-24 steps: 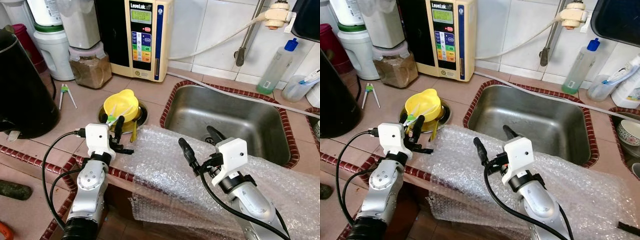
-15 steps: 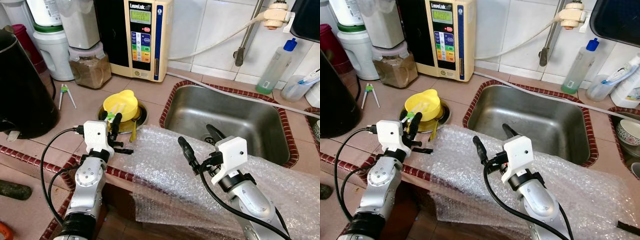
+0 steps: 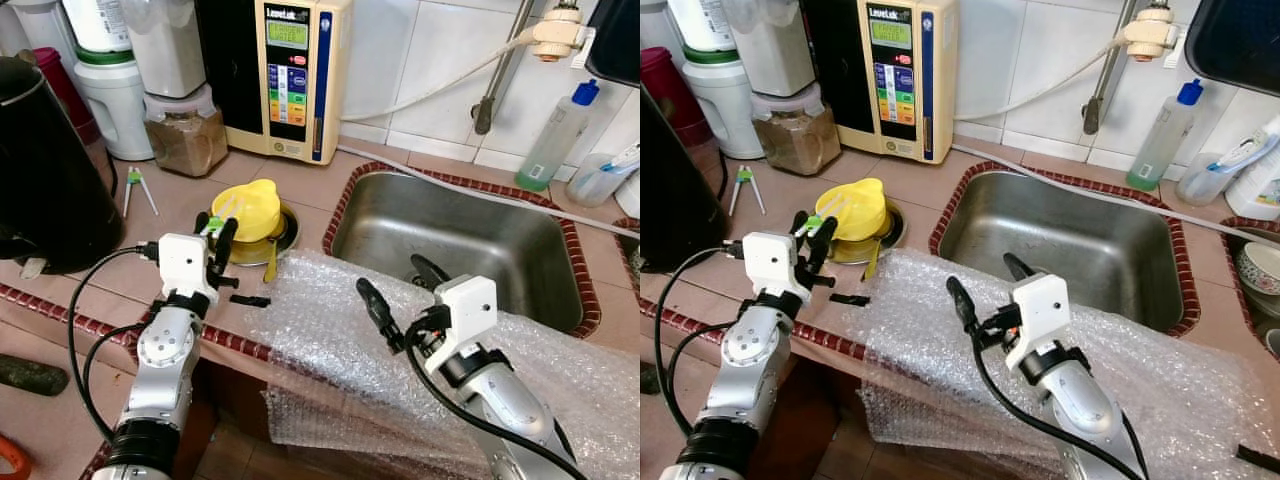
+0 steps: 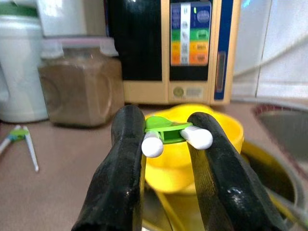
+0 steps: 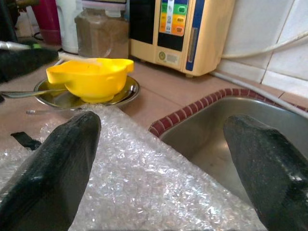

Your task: Kitchen organization

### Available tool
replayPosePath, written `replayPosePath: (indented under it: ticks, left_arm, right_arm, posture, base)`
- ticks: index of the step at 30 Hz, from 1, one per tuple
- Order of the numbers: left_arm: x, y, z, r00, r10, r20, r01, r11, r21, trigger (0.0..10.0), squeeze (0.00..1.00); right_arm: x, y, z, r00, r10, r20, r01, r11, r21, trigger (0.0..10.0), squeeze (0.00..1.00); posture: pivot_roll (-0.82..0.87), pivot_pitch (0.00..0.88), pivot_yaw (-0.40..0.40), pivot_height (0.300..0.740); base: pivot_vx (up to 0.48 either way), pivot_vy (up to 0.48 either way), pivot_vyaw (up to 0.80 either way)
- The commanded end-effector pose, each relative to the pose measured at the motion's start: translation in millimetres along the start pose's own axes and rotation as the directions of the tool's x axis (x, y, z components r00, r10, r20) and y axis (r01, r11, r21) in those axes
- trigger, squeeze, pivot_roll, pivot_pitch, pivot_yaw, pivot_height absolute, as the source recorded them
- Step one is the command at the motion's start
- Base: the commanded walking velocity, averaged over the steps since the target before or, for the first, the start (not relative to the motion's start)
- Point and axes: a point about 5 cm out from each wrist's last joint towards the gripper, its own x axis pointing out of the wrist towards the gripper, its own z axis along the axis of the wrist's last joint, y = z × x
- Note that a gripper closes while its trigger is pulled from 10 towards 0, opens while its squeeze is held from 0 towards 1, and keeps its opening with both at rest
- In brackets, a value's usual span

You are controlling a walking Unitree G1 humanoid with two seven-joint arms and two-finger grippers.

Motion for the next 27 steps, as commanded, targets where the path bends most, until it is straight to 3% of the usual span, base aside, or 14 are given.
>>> replayPosePath:
  ticks: [1,5,20,23,24,27]
  left_arm:
    - [1.7,-4.6,8.2,0.999,-0.008,0.039,0.008,1.0,-0.002,0.0,0.0]
    - [3.2,-21.7,23.1,0.991,-0.084,0.107,0.085,0.996,-0.004,0.0,0.0]
    - [7.6,-22.6,40.3,0.984,-0.101,0.149,0.105,0.994,-0.018,0.0,0.0]
    - [10.9,-33.4,48.2,0.972,-0.16,0.174,0.172,0.983,-0.057,0.0,0.0]
    - [11.9,-43.6,54.2,0.955,-0.221,0.197,0.241,0.967,-0.083,0.0,0.0]
    - [11.5,-51.9,55.7,0.942,-0.271,0.201,0.295,0.95,-0.105,0.0,0.0]
  right_arm:
    - [2.2,-3.4,3.7,1.0,-0.012,0.017,0.012,1.0,-0.003,10.0,0.0]
    - [4.6,-2.2,5.3,1.0,-0.006,0.022,0.006,1.0,-0.003,10.0,0.0]
    - [6.3,-2.5,4.6,0.999,-0.021,0.025,0.021,1.0,-0.004,10.0,0.0]
    - [9.8,-4.9,8.6,0.998,-0.05,0.047,0.047,0.998,0.048,10.0,0.0]
    - [14.0,-11.7,15.5,0.991,-0.109,0.078,0.095,0.982,0.163,10.0,0.0]
    - [17.3,-19.0,20.9,0.982,-0.16,0.1,0.13,0.958,0.257,10.0,0.0]
  posture:
    - [0.02,0.0,-0.019,0.74]
    - [0.02,0.0,-0.025,0.74]
    - [0.02,0.01,-0.018,0.74]
    - [0.02,0.013,-0.018,0.74]
    - [0.02,0.013,-0.018,0.74]
    - [0.02,0.013,-0.018,0.74]
  base:
    - [0.0,0.0,0.0]
    - [0.0,0.0,0.0]
    - [0.0,0.0,0.0]
    - [0.0,0.0,0.0]
    - [0.0,0.0,0.0]
    - [0.0,0.0,0.0]
